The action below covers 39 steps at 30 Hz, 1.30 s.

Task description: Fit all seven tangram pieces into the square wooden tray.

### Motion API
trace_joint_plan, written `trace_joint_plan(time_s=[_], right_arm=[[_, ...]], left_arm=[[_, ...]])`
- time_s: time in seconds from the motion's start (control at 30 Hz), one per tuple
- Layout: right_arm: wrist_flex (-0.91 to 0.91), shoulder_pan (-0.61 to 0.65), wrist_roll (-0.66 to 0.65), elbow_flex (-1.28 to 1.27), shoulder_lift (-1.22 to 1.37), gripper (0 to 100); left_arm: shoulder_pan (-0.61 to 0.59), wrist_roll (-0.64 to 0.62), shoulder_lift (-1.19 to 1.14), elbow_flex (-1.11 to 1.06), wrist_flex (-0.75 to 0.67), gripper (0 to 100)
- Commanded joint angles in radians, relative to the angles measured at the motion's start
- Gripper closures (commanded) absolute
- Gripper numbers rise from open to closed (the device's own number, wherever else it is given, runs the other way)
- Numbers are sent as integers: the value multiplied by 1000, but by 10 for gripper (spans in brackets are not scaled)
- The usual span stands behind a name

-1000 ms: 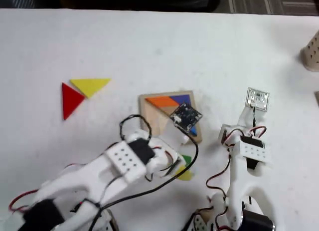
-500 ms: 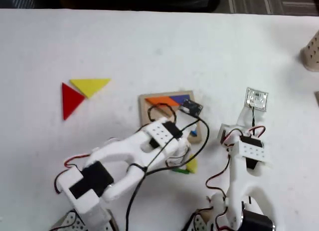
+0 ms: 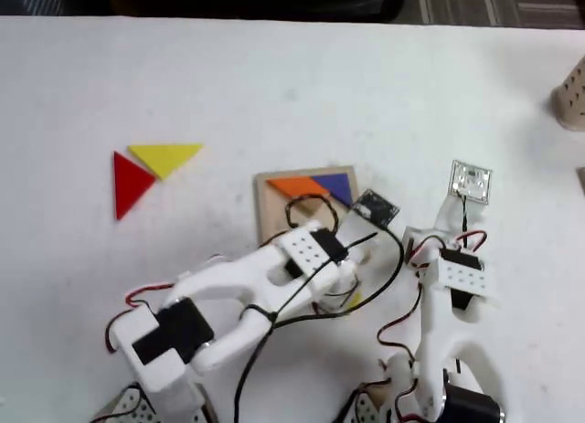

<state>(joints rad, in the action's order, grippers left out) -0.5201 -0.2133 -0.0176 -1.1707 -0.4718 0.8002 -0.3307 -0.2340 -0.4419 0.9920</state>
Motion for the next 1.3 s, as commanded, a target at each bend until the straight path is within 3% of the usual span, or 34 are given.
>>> trace_joint_plan(time_s=[0.0,0.37,0.73,1.03,1.27], right_arm=[[16,12,-11,5,-28,939],[16,12,-11,5,-28,940],[16,12,-11,5,-28,940],[16,12,-11,5,-28,940],[16,13,-11,5,-28,940]], left_arm=[[4,12,-7,8,3,823],[-116,14,159,-37,23,822],[-229,14,344,-189,-143,820],[-222,64,366,-184,-101,798],[-136,149,633,-287,35,694]])
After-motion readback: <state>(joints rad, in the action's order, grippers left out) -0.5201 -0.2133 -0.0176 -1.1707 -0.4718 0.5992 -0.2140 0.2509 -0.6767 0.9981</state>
